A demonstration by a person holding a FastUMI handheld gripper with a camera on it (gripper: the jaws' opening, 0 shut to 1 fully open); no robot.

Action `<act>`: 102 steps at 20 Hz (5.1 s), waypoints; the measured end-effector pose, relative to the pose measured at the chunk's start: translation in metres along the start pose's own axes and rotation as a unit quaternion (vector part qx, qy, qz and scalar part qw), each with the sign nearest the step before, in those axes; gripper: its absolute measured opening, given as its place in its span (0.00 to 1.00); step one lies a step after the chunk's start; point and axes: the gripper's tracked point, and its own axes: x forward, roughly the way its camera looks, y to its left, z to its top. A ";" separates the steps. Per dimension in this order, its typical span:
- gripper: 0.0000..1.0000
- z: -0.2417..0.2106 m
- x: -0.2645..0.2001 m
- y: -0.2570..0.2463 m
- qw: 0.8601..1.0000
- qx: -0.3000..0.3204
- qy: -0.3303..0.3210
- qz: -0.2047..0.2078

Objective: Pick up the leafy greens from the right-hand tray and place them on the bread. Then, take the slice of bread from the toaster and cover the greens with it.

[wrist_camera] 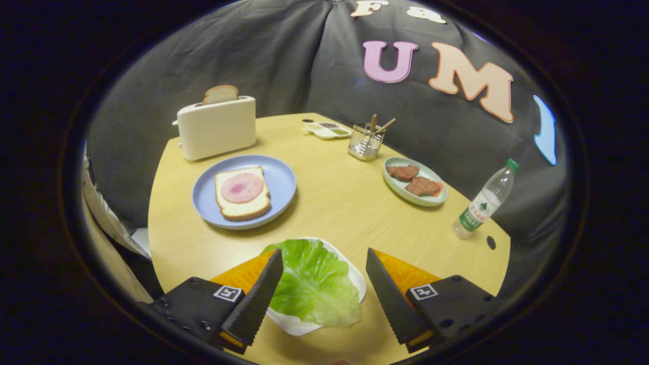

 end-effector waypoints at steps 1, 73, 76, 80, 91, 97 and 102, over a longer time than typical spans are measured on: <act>1.00 -0.005 0.004 0.000 1.000 0.006 0.008 0.006; 0.07 0.137 0.080 0.181 0.997 0.033 0.006 0.070; 0.12 0.126 0.091 0.187 0.996 0.027 0.026 0.077; 0.22 0.118 0.101 0.182 0.997 0.033 0.038 0.064; 0.84 0.103 0.100 0.174 0.994 0.026 0.085 0.058; 1.00 0.149 0.084 0.181 0.997 0.029 0.051 0.053; 1.00 0.210 0.071 0.194 0.998 0.031 0.006 0.057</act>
